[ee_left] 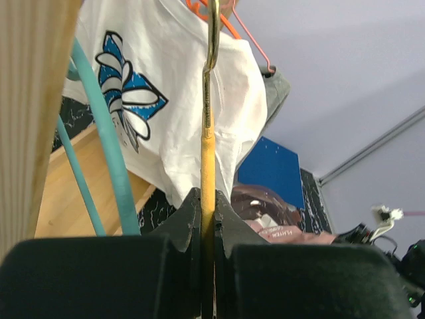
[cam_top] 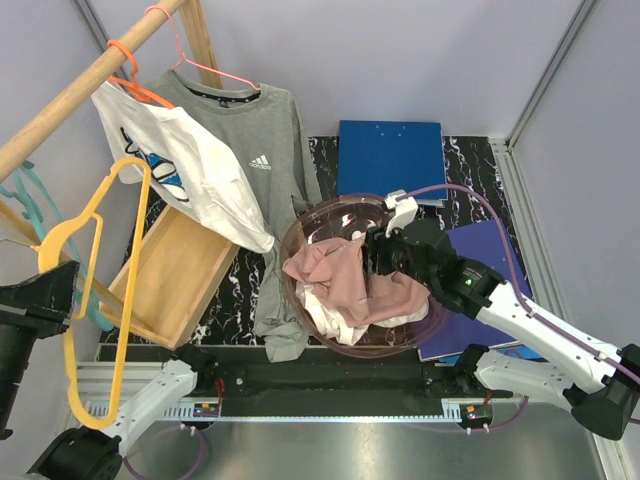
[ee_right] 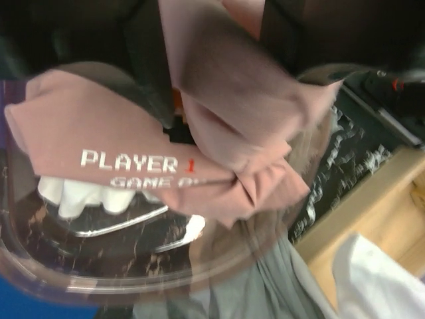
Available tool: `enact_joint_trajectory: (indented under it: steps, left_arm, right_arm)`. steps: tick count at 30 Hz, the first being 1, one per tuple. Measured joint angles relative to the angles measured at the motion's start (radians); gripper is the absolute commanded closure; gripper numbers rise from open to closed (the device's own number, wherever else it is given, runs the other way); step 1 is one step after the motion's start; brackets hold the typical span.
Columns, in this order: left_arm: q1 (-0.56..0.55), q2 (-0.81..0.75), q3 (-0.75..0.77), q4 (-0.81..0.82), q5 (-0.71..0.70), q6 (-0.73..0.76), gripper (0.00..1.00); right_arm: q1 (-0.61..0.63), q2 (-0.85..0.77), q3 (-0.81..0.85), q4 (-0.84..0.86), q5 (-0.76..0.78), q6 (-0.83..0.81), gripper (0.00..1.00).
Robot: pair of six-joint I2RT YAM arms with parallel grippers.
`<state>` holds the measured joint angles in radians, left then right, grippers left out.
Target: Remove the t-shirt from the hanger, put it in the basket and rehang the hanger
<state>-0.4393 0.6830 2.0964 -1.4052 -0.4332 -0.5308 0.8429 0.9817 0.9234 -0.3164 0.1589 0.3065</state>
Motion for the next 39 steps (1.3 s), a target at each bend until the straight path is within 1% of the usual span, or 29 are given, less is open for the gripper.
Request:
enact_joint_trajectory:
  steps: [2, 6, 13, 18, 27, 32, 39]
  left_arm:
    - [-0.007, 0.000, 0.015, 0.002, -0.021, 0.000, 1.00]
    - [-0.019, 0.000, 0.027, 0.000, -0.050, 0.000, 1.00]
    - [-0.027, 0.038, 0.079, 0.000, -0.102, -0.005, 1.00]
    - [-0.028, 0.122, 0.123, 0.008, -0.148, -0.029, 1.00]
    - [-0.028, 0.296, 0.177, 0.007, -0.204, -0.064, 1.00]
    - [-0.028, 0.316, 0.150, 0.006, -0.286, -0.053, 1.00]
    - [-0.028, 0.318, 0.154, 0.007, -0.454, 0.005, 1.00]
  right_arm:
    - [-0.001, -0.001, -0.019, -0.030, -0.021, 0.019, 0.23]
    - [-0.001, -0.033, -0.029, -0.084, -0.048, 0.037, 0.16]
    - [-0.001, -0.137, -0.027, -0.143, -0.048, 0.050, 0.14]
    - [-0.001, -0.174, -0.027, -0.160, -0.047, 0.061, 0.14]
    - [-0.001, -0.178, -0.027, -0.183, -0.048, 0.085, 0.13]
    - [-0.001, -0.188, -0.028, -0.196, -0.048, 0.093, 0.13]
    - [-0.001, -0.195, -0.028, -0.204, -0.053, 0.099, 0.12]
